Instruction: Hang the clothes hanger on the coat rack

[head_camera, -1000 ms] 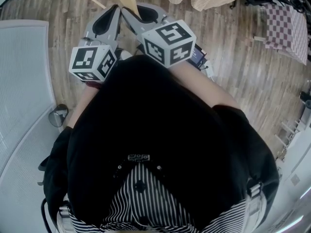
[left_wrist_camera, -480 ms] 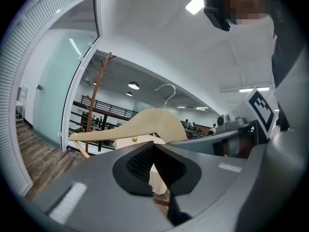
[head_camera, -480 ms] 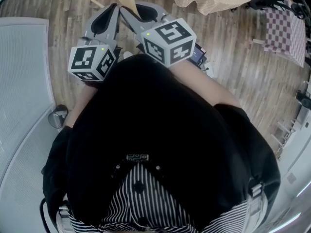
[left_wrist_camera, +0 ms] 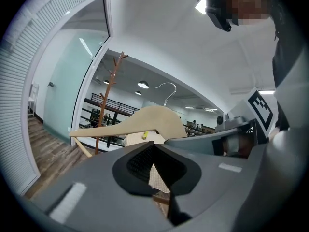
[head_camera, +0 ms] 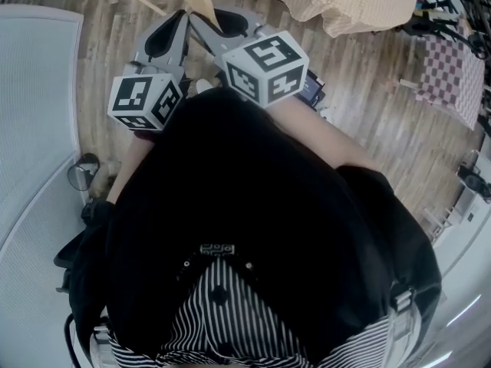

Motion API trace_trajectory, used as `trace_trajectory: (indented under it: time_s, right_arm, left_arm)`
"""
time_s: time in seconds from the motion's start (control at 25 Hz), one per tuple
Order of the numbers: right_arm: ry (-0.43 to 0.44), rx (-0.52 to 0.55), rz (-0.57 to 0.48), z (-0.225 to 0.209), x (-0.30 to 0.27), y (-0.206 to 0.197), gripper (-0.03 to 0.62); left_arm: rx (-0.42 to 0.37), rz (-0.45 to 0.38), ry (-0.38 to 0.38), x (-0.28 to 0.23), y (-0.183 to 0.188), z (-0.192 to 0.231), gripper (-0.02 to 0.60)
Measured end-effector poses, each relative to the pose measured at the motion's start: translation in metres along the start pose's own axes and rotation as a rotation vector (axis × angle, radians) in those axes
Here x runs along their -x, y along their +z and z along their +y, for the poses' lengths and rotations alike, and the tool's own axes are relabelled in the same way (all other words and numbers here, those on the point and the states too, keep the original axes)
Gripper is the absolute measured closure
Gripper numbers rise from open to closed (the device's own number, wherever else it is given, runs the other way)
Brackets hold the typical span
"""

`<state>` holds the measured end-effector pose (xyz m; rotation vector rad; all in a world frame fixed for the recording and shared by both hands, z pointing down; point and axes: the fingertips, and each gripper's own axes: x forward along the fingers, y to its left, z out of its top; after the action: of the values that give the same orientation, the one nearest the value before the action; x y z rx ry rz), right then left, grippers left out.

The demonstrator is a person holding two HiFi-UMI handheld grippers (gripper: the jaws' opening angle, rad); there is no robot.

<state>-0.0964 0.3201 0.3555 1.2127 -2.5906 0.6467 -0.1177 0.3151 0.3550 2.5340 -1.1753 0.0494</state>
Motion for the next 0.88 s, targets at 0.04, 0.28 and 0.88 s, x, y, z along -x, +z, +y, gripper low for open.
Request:
trace_trajectory:
  time_s: [0.04, 0.28, 0.88]
  right_arm:
    - [0.009, 0.002, 0.003, -0.001, -0.007, 0.002, 0.535]
    - [0.064, 0.012, 0.007, -0.025, -0.048, 0.028, 0.534]
    - [0.145, 0.030, -0.007, -0.148, -0.098, 0.119, 0.534]
  left_arm:
    - [0.004, 0.000, 0.010, -0.003, 0.002, 0.007, 0.592]
    - [-0.003, -0.013, 0.060, -0.034, 0.021, 0.043, 0.592]
    - [-0.029, -0.032, 0.133, -0.174, 0.082, 0.073, 0.592]
